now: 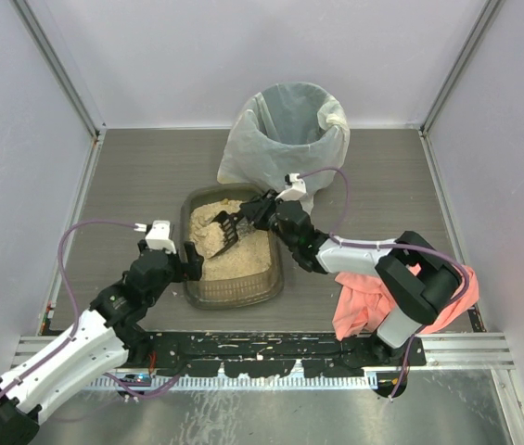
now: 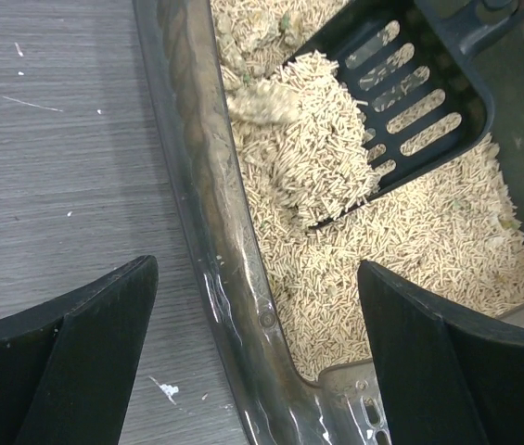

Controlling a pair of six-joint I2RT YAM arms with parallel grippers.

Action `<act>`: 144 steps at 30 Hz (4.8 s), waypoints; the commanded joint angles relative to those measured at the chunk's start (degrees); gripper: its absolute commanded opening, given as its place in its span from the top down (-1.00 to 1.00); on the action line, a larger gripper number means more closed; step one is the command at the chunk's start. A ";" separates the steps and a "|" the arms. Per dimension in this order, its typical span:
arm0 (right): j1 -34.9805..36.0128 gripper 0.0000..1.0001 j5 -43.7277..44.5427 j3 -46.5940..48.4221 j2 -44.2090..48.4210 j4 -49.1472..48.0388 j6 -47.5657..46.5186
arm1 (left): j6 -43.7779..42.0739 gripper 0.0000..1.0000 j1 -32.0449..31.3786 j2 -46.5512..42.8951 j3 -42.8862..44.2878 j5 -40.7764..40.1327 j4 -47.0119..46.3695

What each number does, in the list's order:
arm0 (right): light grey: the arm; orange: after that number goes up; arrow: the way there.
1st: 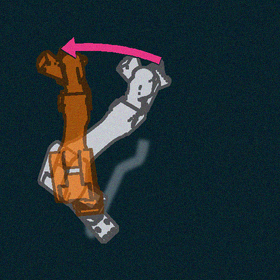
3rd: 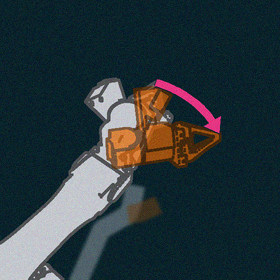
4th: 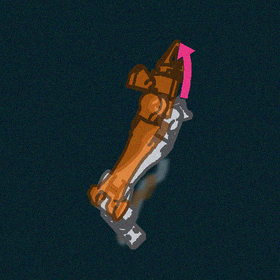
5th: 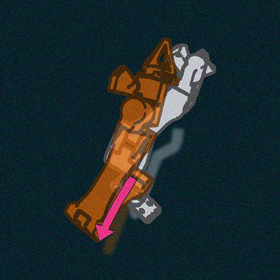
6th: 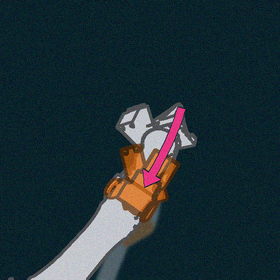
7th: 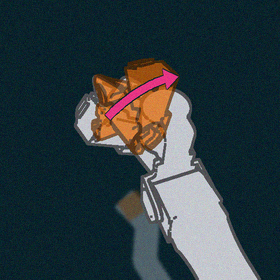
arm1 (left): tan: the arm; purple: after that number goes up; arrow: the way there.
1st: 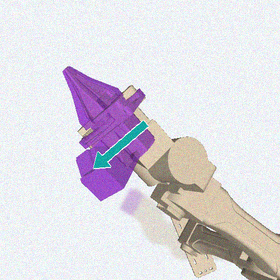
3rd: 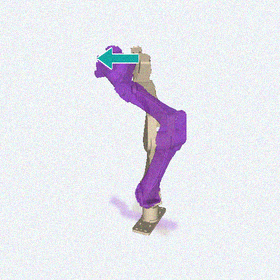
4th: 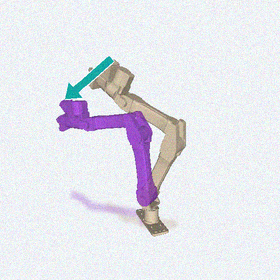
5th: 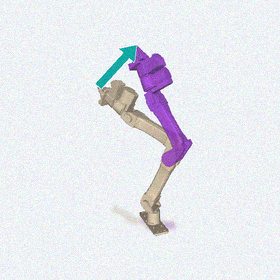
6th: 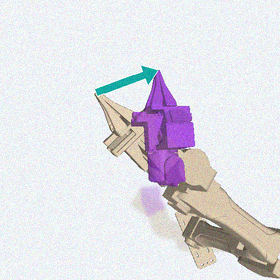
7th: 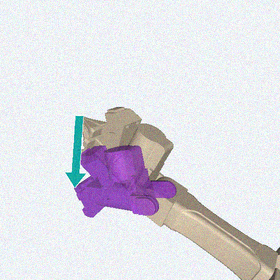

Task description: Clean the litter box

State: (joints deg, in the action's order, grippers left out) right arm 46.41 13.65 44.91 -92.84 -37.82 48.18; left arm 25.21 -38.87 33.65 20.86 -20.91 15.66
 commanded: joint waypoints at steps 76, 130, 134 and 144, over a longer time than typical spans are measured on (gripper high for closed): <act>-20.09 0.99 -20.45 -22.49 3.10 -38.76 30.74 | 0.94 -0.80 -0.11 -1.13 -0.56 -1.66 -2.92; -16.92 0.99 -19.42 -21.66 7.30 -34.95 24.71 | 0.76 -0.78 -0.11 0.37 -0.21 -1.60 -3.59; -19.21 0.98 -14.17 -26.12 9.81 -36.18 26.68 | 0.65 -0.78 -0.12 0.78 -0.05 -1.04 -3.55; -16.80 0.99 -18.83 -19.25 13.54 -25.97 19.78 | 0.68 -0.78 -0.15 0.93 -0.10 -1.41 -3.71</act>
State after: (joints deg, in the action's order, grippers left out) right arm 28.36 -3.31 20.73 -81.12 -65.54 72.01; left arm 26.11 -38.87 34.74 18.61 -22.09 15.62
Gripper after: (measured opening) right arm 0.232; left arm 0.889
